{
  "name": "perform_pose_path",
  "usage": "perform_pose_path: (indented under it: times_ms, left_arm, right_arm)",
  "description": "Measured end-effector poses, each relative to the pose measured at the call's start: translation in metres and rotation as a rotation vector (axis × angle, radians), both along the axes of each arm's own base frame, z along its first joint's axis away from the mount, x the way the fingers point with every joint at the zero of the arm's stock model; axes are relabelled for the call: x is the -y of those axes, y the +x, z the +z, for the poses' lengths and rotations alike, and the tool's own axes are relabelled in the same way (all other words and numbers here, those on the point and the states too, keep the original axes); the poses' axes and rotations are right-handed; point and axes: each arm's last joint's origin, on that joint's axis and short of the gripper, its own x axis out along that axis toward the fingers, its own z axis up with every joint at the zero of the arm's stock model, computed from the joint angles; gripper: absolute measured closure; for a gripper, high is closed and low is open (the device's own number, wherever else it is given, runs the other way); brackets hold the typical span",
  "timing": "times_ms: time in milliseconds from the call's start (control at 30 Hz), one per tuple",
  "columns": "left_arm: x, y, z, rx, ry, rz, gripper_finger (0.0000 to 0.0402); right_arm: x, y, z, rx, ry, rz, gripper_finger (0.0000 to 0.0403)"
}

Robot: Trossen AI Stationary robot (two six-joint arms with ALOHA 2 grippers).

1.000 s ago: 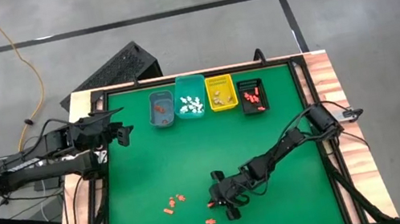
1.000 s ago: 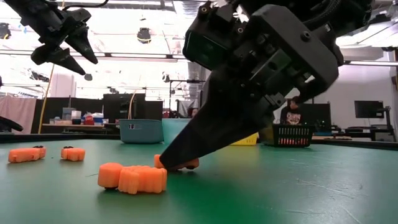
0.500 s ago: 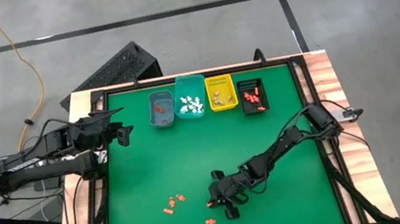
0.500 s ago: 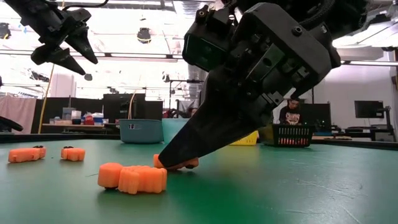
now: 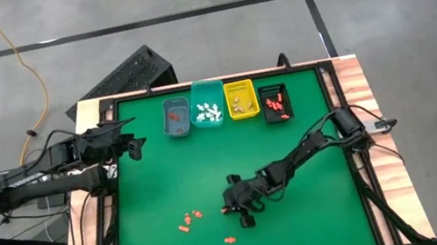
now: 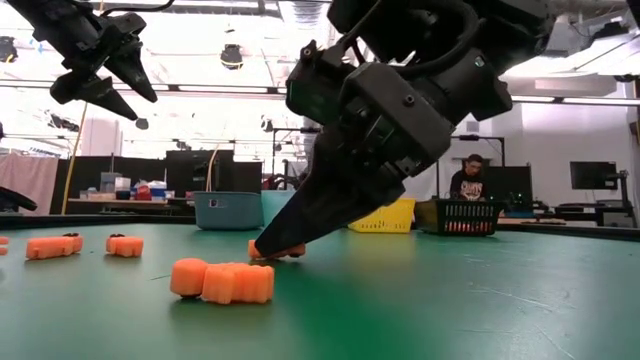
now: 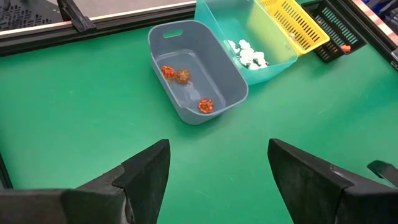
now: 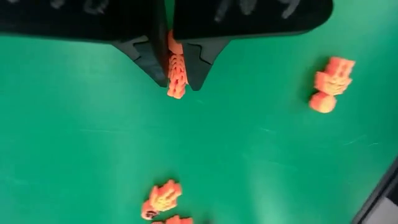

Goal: Sort Halloween decoration
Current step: Put the orange skeleton toy into the black bin

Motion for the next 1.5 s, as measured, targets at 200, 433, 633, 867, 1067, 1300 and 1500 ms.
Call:
perform_pose_path:
  times_ms: [200, 433, 633, 867, 1067, 1300, 1500]
  left_arm:
    - [0.000, 0.000, 0.000, 0.000, 0.000, 0.000, 0.0141]
    - [0.000, 0.000, 0.000, -0.001, 0.004, 0.005, 0.0141]
    - [0.000, 0.000, 0.000, -0.001, 0.005, 0.007, 0.0141]
    - [0.000, 0.000, 0.000, 0.000, 0.006, 0.009, 0.0141]
    - [0.000, 0.000, 0.000, 0.000, 0.009, 0.012, 0.0141]
    - [0.000, 0.000, 0.000, -0.001, 0.011, 0.015, 0.0141]
    - [-0.001, 0.000, 0.000, -0.003, 0.017, 0.023, 0.0141]
  right_arm:
    - [0.007, 0.001, 0.006, 0.007, -0.008, -0.021, 0.0394]
    - [0.018, -0.001, 0.036, 0.088, -0.066, -0.053, 0.0394]
    - [0.036, -0.002, 0.061, 0.153, -0.091, -0.123, 0.0395]
    - [0.071, -0.009, 0.099, 0.242, -0.136, -0.301, 0.0395]
    - [0.106, -0.026, 0.125, 0.236, -0.217, -0.593, 0.0395]
    - [0.140, -0.061, 0.138, 0.119, -0.281, -0.961, 0.0395]
    - [0.164, -0.085, 0.140, 0.017, -0.283, -1.114, 0.0395]
